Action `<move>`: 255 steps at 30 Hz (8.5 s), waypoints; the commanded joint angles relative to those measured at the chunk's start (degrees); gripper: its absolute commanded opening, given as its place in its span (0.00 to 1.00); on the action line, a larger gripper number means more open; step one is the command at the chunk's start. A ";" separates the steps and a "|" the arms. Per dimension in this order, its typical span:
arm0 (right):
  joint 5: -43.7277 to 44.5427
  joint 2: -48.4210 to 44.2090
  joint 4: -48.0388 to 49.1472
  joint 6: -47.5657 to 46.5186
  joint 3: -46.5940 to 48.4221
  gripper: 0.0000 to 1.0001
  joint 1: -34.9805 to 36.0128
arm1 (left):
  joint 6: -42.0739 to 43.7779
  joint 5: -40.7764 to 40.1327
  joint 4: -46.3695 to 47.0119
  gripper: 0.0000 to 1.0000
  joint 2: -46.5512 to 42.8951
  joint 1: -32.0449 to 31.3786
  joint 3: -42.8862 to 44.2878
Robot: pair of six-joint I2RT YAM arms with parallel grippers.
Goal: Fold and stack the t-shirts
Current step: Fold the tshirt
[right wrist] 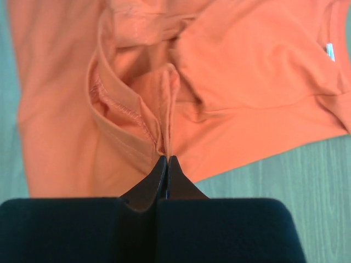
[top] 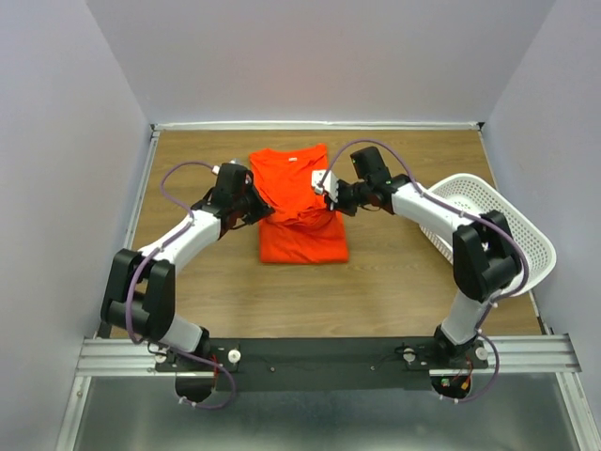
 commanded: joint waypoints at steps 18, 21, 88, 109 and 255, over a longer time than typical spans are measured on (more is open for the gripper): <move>6.04 11.06 4.65 6.46 11.37 0.01 -2.47 | 5.29 6.78 4.72 0.00 9.75 5.51 6.07; 6.04 12.12 4.92 6.90 12.42 0.00 -2.47 | 5.29 6.69 4.55 0.00 9.57 6.04 5.98; -1.09 13.79 -5.28 11.91 5.93 0.12 2.36 | 17.68 5.19 5.16 0.00 17.39 5.95 4.48; 1.91 13.26 -4.22 12.53 5.31 0.12 2.89 | 17.76 5.63 -0.73 0.12 27.24 7.88 27.42; -0.90 -1.94 -1.58 -20.35 -18.25 0.01 3.86 | 6.96 18.46 22.04 0.00 -3.78 5.34 -27.06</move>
